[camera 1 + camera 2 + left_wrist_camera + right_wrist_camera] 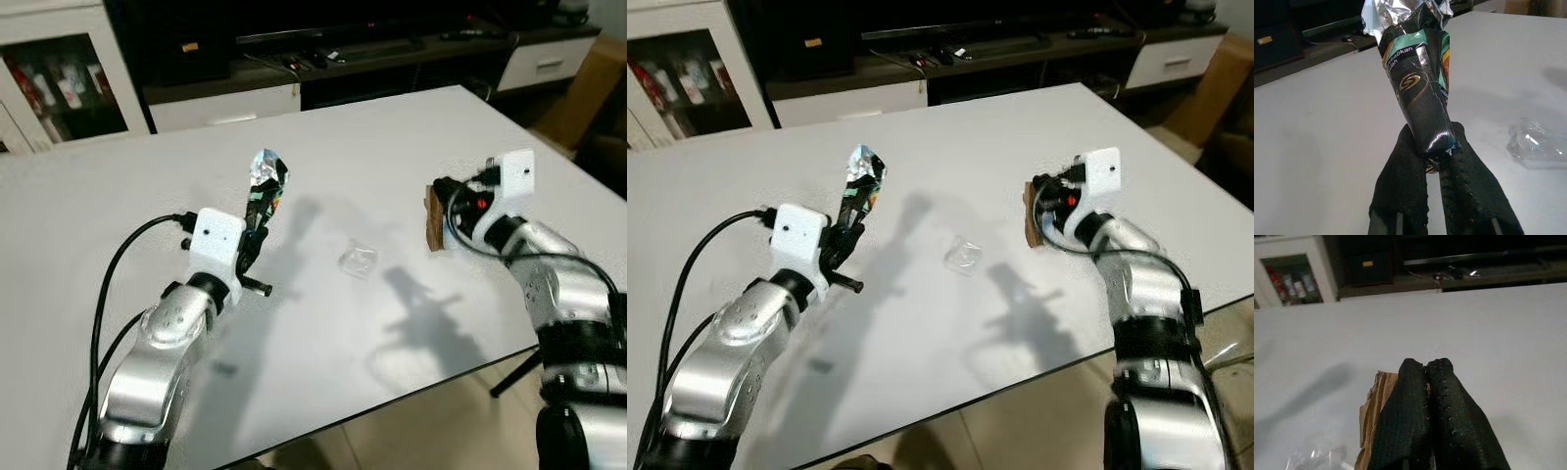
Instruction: Picking trash to rubbish bin
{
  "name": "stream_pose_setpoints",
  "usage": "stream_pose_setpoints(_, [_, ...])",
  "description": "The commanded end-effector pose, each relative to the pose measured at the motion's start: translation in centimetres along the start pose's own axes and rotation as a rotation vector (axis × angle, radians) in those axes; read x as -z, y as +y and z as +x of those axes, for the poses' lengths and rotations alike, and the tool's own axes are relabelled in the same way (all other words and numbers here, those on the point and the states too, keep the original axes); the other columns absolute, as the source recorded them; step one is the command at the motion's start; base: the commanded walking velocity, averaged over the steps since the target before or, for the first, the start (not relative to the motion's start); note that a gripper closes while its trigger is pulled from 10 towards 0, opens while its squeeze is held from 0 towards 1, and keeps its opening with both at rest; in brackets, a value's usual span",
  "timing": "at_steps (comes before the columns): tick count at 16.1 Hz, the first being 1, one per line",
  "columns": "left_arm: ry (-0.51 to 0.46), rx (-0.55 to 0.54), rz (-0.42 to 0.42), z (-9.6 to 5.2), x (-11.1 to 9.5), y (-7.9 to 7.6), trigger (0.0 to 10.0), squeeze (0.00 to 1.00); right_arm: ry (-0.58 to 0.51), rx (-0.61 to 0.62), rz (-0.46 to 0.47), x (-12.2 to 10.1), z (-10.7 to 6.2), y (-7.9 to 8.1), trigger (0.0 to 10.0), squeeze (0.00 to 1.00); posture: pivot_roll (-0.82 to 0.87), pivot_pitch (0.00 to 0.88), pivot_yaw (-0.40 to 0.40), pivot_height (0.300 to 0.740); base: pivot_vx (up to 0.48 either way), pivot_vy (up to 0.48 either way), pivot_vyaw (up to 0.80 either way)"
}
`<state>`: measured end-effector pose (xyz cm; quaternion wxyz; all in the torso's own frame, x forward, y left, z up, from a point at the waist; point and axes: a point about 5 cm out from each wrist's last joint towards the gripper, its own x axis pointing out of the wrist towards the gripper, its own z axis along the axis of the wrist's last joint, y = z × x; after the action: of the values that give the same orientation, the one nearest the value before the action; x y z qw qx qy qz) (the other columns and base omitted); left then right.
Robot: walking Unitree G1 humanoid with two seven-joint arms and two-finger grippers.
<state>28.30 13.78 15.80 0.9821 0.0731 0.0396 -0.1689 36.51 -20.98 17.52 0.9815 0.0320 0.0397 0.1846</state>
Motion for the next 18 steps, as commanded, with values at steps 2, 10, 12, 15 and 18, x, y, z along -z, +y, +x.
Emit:
stream_pose_setpoints(2, [-0.013,0.025,0.005,0.6,-0.3,-0.1,10.0,0.00,-0.027,0.016,0.010,-1.3,0.8,0.0,0.0,0.00,-0.07,0.035,0.041,0.740,0.000,0.000,0.00])
stream_pose_setpoints(10, [0.012,-0.065,-0.031,0.9,-1.0,2.3,10.0,0.00,-0.051,0.143,-0.101,-0.8,-3.3,0.9,10.0,0.00,-0.09,0.047,0.003,0.740,0.000,0.000,0.00])
stream_pose_setpoints(12, [0.003,-0.059,-0.064,0.7,-1.0,2.0,10.0,0.00,-0.062,0.218,-0.090,-0.3,-4.5,1.7,10.0,0.00,-0.09,0.040,0.021,0.740,0.000,0.000,-0.37])
stream_pose_setpoints(15, [0.003,-0.026,-0.082,-0.1,-0.8,1.8,10.0,0.00,-0.060,0.332,-0.067,1.0,-7.4,3.2,10.0,0.00,-0.11,0.017,0.039,0.740,0.000,0.000,-0.77])
stream_pose_setpoints(18, [-0.008,-0.043,-0.089,-1.3,-0.3,1.6,10.0,0.00,-0.031,0.386,-0.028,2.2,-10.1,4.7,10.0,0.00,-0.13,0.002,0.059,0.740,0.000,0.000,-0.79])
